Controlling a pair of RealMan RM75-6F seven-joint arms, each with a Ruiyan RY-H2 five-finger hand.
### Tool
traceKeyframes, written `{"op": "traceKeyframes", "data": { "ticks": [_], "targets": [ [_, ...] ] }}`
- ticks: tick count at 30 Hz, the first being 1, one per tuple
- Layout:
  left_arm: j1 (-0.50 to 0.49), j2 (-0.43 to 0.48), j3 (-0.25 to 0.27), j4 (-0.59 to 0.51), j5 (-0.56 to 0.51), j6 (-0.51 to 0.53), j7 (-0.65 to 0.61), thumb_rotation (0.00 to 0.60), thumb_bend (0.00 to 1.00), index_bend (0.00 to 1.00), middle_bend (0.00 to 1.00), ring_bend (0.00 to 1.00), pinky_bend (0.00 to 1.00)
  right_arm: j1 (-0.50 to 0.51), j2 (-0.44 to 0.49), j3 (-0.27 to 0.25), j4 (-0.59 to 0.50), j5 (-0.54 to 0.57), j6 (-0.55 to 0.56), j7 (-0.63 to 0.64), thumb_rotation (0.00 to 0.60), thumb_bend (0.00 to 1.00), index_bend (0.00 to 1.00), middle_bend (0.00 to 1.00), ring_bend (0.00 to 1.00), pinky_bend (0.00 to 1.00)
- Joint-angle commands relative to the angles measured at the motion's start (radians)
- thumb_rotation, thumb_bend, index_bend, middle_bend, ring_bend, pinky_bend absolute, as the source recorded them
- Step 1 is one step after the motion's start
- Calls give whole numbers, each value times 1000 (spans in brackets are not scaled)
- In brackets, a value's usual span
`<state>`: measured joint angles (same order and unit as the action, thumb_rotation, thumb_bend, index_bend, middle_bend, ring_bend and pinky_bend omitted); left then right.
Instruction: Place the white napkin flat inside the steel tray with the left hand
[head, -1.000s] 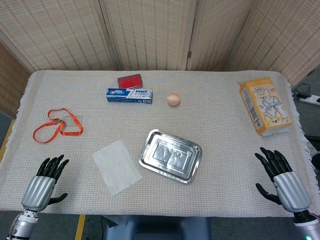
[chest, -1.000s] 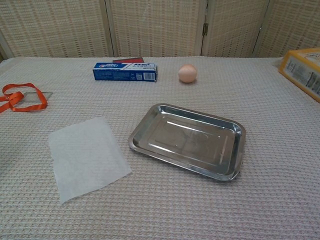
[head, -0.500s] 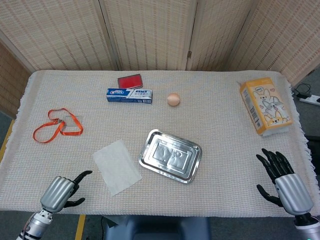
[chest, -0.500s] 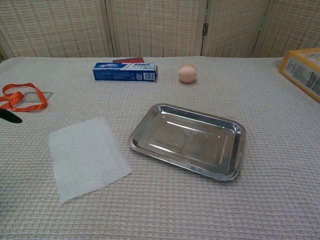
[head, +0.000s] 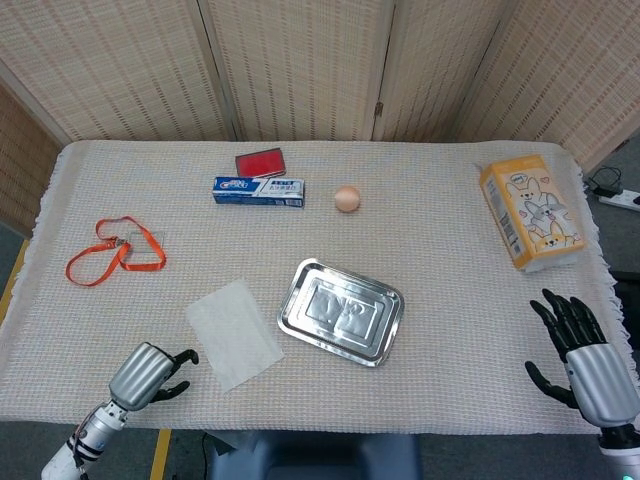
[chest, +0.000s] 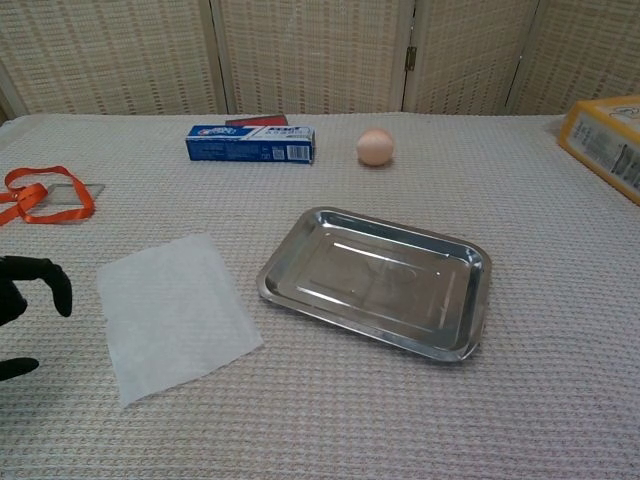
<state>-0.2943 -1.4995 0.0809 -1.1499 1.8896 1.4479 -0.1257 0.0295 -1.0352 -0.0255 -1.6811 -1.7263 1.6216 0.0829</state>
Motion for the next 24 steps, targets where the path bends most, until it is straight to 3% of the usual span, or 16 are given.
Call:
{"op": "traceKeyframes", "data": {
  "ticks": [1, 7, 15, 24],
  "targets": [
    [-50, -112, -9, 187, 40, 51, -67, 600, 257, 492, 1000, 1000, 1000, 1, 0, 3, 3, 3, -4, 4, 600, 376, 0, 0, 0, 0],
    [-97, -193, 0, 338, 38, 34, -113, 600, 256, 457, 1000, 1000, 1000, 6, -5, 14, 7, 19, -12, 5, 600, 376, 0, 0, 0, 0],
    [-139, -267, 9, 446, 16, 15, -134, 600, 256, 409, 1000, 1000, 1000, 3, -11, 33, 15, 39, 3, 16, 600, 376, 0, 0, 0, 0],
    [-156, -275, 30, 480, 1, 28, -134, 600, 256, 403, 1000, 1000, 1000, 0, -6, 35, 18, 42, 3, 25, 600, 376, 0, 0, 0, 0]
  ]
}}
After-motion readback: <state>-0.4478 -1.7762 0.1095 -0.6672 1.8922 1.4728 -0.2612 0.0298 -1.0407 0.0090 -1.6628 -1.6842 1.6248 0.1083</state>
